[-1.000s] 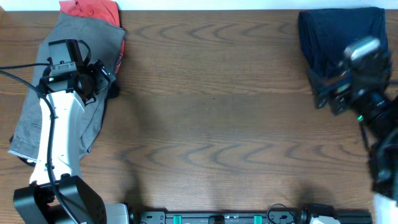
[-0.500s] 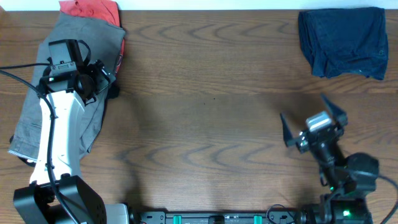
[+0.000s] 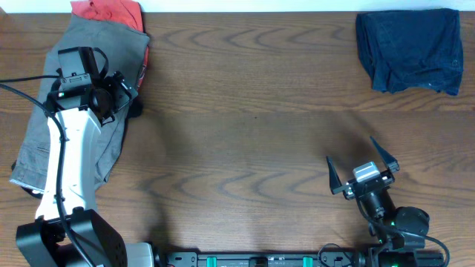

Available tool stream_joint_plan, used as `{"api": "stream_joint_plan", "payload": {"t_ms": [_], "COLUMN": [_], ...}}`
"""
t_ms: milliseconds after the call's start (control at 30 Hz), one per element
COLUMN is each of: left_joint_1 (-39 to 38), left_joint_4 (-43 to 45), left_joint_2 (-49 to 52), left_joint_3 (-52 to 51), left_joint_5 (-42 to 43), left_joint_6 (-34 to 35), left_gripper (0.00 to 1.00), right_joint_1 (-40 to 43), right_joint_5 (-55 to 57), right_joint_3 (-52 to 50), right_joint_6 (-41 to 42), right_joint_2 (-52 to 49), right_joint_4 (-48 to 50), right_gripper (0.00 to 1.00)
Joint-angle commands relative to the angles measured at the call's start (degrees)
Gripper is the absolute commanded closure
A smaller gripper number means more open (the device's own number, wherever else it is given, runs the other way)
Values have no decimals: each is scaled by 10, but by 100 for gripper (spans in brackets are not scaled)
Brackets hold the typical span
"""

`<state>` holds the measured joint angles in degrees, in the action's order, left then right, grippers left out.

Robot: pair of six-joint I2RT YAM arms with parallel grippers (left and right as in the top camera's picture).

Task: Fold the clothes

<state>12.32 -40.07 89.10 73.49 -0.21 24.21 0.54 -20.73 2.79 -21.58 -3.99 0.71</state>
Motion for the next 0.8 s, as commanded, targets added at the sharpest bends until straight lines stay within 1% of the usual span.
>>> {"api": "stream_joint_plan", "payload": {"t_ms": [0, 67, 233, 333, 433, 500, 767], "left_joint_1": [1, 1, 1, 1, 1, 1, 1], "left_joint_4": [-1, -1, -1, -1, -1, -1, -1], "left_joint_2": [4, 4, 4, 4, 4, 4, 4], "left_joint_3": [-5, -5, -5, -5, -5, -5, -5], "left_joint_5": [-3, -3, -3, -3, -3, -3, -3], "left_joint_6": [3, 3, 3, 3, 3, 3, 3], "left_gripper": [2, 2, 2, 2, 2, 2, 2], "right_joint_1": [-13, -13, -14, -14, -14, -14, -14], "right_joint_5": [27, 46, 111, 120, 119, 136, 132], "right_joint_3": [-18, -25, -25, -25, -25, -25, -25], "right_joint_6": [4, 11, 71, 72, 74, 73, 72], "right_joint_2": [27, 38, 37, 37, 37, 37, 37], "right_joint_4": [2, 2, 1, -6, -44, -43, -42], "right_gripper": [1, 1, 1, 1, 1, 1, 1]}}
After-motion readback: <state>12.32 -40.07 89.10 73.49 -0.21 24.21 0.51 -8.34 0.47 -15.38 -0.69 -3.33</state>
